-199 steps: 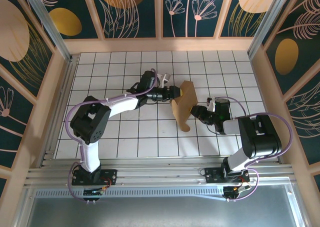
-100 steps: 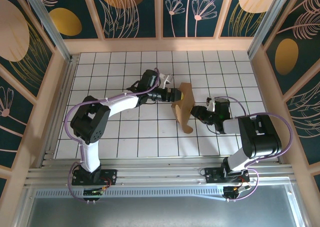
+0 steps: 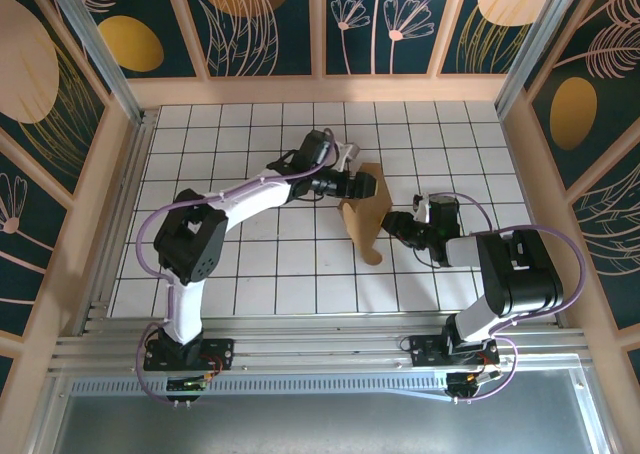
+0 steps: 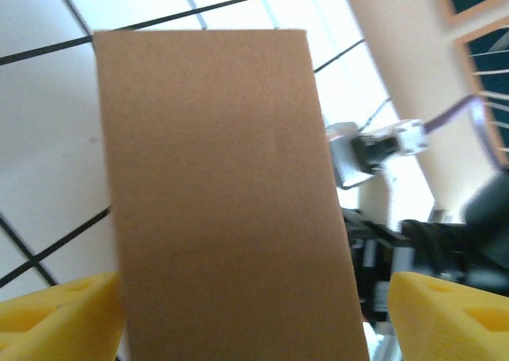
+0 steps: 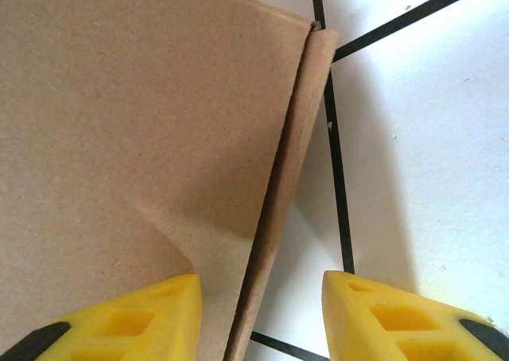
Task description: Fold the paper box
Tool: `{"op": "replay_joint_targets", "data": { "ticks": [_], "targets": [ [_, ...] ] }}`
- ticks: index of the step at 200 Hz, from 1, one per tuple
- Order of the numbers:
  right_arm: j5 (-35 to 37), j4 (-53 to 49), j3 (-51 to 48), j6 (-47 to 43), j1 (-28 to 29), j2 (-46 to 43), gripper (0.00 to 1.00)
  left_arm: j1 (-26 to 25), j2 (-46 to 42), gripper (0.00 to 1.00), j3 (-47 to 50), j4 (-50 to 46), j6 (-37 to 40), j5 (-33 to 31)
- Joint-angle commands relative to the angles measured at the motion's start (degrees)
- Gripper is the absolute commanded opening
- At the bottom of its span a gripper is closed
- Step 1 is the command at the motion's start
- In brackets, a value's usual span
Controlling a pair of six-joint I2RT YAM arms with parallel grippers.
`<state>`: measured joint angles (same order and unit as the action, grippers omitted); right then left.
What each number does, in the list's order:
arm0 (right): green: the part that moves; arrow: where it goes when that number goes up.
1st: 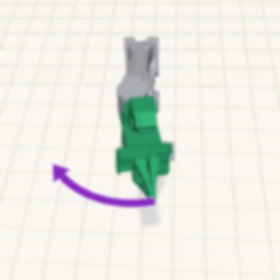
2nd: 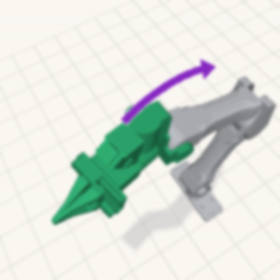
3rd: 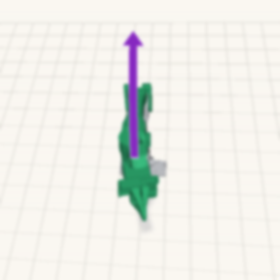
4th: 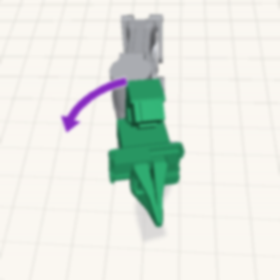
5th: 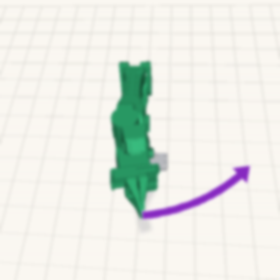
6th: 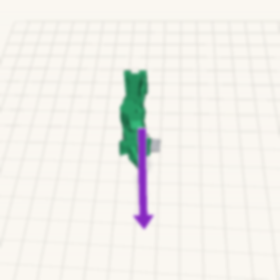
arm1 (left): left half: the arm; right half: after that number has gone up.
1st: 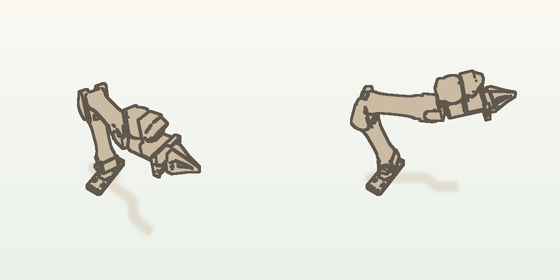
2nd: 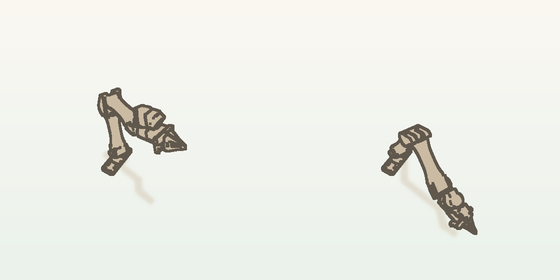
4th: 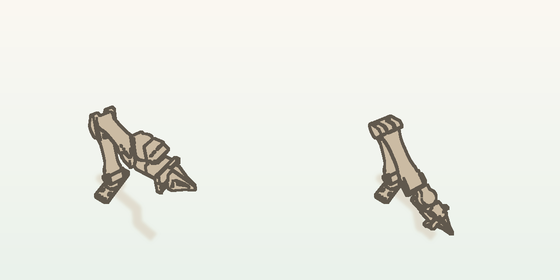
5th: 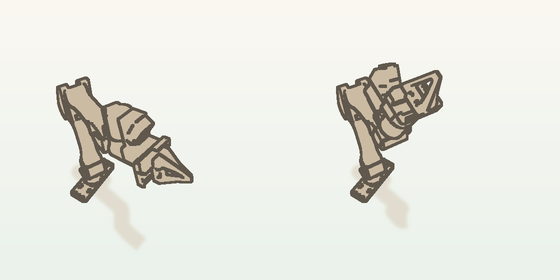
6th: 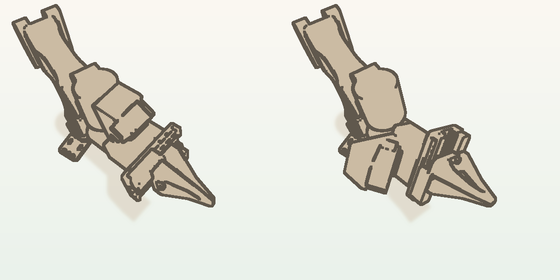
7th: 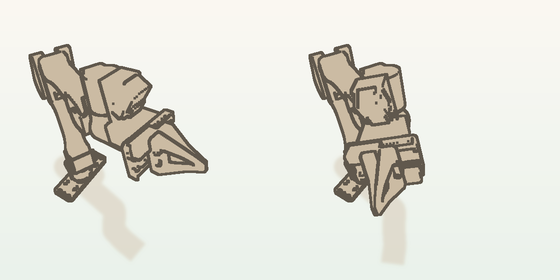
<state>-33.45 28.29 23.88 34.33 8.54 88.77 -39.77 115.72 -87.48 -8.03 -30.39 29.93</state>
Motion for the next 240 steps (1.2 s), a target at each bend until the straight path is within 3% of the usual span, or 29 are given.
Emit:
{"op": "replay_joint_targets", "data": {
  "ticks": [1,38,63,106,132,169,200,240],
  "targets": [
    [1.20,-5.68,0.11,-1.61,0.63,-0.07,0.45,-0.81,2.75,0.82,-2.54,-13.32,5.55,-8.81],
    [1.79,-7.14,0.37,-2.24,0.67,-1.49,0.45,-0.76,2.39,0.64,-2.75,-12.10,3.83,-8.22],
    [3.41,-10.05,1.33,-3.22,0.67,-5.38,0.51,-0.70,0.98,0.63,-1.54,-8.94,0.22,-5.54],
    [13.57,-15.63,1.70,-9.54,1.04,-25.96,0.71,0.51,-3.08,0.61,5.51,0.60,-14.73,-3.78],
    [19.02,-12.55,-1.30,-24.63,6.23,-41.13,0.80,1.79,-6.00,0.59,10.30,7.63,-26.87,-1.48],
    [24.06,-6.09,-6.61,-60.02,22.03,-53.17,0.94,2.34,-7.91,0.57,11.72,6.52,-38.49,-2.66],
    [27.26,-8.40,-4.04,-74.44,28.27,-47.81,0.98,3.59,-10.68,0.52,17.82,14.35,-49.86,-1.33],
    [34.06,-6.58,-1.03,-85.41,30.58,-36.27,0.99,4.30,-11.13,0.48,18.69,14.84,-52.77,-1.43]
  ]
}}
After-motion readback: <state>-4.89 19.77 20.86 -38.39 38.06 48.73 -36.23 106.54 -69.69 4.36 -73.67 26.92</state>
